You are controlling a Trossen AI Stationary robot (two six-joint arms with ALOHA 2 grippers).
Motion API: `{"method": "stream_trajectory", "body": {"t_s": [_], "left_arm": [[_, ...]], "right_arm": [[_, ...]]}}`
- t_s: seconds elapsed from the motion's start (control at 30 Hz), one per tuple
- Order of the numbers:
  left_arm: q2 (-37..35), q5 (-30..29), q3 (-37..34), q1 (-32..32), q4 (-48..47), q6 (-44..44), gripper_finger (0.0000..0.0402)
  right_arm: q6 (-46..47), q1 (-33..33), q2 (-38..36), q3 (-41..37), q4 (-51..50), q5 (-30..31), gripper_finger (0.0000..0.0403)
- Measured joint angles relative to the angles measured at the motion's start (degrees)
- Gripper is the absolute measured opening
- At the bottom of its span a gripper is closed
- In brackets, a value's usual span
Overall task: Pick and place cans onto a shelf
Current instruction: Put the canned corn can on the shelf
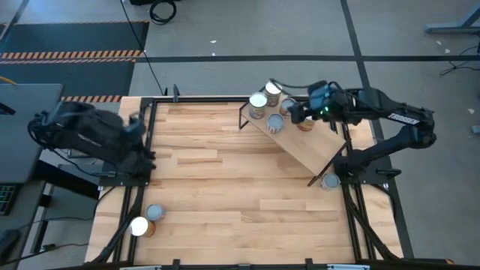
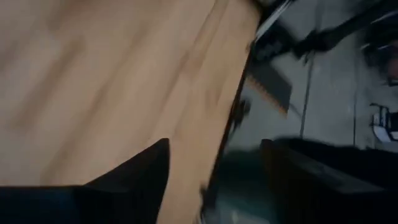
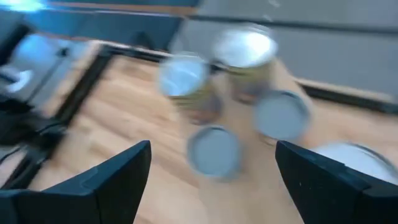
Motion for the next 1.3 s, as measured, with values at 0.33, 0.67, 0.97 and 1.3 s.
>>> {"method": "stream_trajectory", "body": {"t_s": [0.33,0.67,0.97,1.3], "left_arm": [[13.4,7.1,0.0,-17.0,-14.0,-13.5,0.029],[25.7,5.6,-0.1,-37.4,-14.0,-13.6,0.0287],[26.0,13.7,-13.7,-45.9,-3.9,-15.4,0.0279],[25.9,18.9,-27.9,-45.9,7.6,-12.1,0.0316]], "right_arm": [[-10.3,20.2,3.2,0.0,12.7,3.5,0.0352],[-9.1,34.9,7.7,0.0,16.4,3.0,0.0352],[-9.0,36.3,10.4,0.0,20.6,2.1,0.0352],[-6.5,36.4,10.0,0.0,21.2,1.3,0.0352]]}}
